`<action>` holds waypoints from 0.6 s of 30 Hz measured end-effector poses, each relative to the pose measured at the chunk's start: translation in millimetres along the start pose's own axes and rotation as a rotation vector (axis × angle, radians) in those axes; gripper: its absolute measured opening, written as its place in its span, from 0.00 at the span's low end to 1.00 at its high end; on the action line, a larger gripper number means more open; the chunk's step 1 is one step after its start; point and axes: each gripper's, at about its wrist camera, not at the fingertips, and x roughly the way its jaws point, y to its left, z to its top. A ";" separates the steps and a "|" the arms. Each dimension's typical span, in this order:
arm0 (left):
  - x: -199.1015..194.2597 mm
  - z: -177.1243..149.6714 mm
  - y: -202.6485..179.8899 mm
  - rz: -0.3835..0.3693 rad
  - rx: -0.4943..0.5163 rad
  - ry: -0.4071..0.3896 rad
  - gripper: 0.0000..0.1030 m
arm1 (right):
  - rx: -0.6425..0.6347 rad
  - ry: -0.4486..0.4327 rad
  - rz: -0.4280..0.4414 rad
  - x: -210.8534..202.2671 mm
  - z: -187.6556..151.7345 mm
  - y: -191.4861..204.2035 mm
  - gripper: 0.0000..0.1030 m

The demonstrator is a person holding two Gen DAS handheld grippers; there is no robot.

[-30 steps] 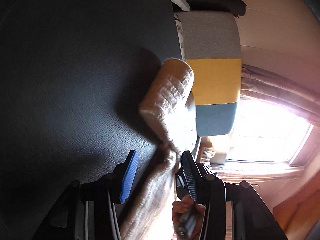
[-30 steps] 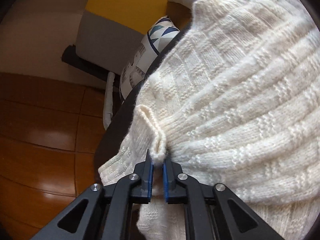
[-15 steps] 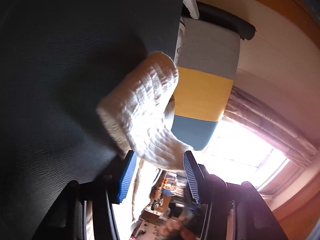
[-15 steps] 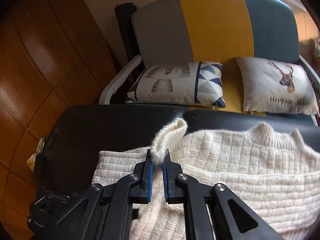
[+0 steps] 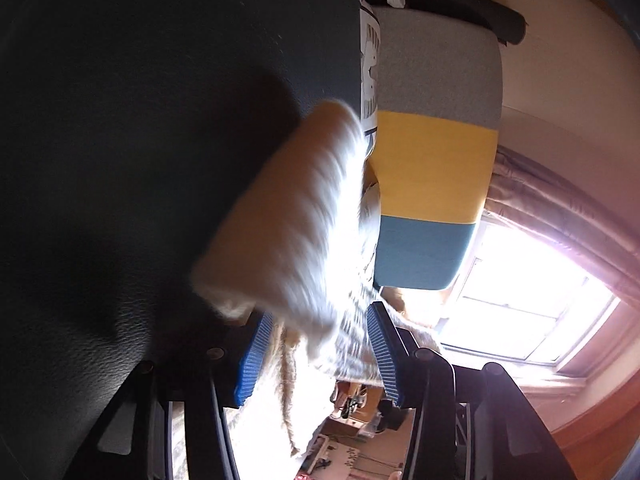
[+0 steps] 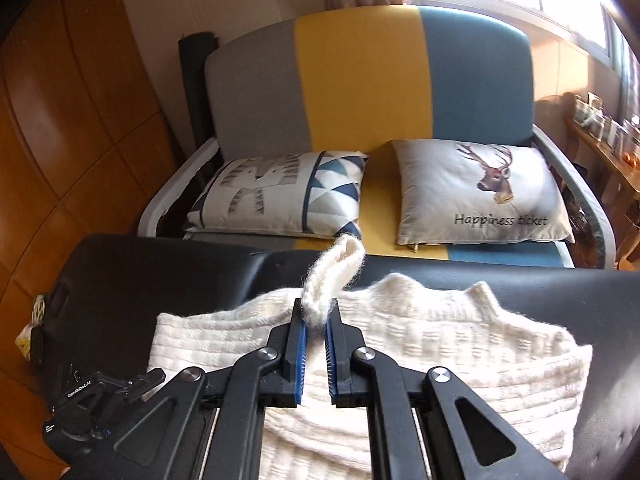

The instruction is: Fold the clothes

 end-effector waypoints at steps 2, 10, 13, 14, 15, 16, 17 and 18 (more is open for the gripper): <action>6.5 -2.5 -1.0 0.019 0.010 -0.001 0.48 | 0.008 -0.014 -0.010 -7.4 1.5 -12.7 0.07; 15.5 -13.2 -14.0 0.096 0.106 -0.051 0.48 | 0.065 -0.055 -0.068 -32.5 0.5 -67.9 0.07; 12.8 -21.0 -25.5 0.123 0.186 -0.081 0.47 | 0.115 -0.038 -0.089 -34.2 -13.4 -96.4 0.07; 12.8 -24.5 -29.1 0.132 0.212 -0.086 0.46 | 0.135 -0.028 -0.098 -32.9 -20.5 -105.6 0.07; 13.3 -28.1 -32.8 0.145 0.241 -0.089 0.44 | 0.155 -0.017 -0.107 -30.9 -28.4 -115.2 0.07; 14.2 -32.8 -36.4 0.155 0.274 -0.090 0.43 | 0.176 -0.002 -0.117 -27.8 -37.4 -124.8 0.07; 15.3 -38.1 -39.9 0.163 0.309 -0.089 0.43 | 0.196 0.014 -0.128 -24.6 -46.7 -134.3 0.07; 17.0 -44.0 -43.5 0.175 0.348 -0.084 0.43 | 0.221 0.030 -0.136 -20.5 -56.8 -144.2 0.07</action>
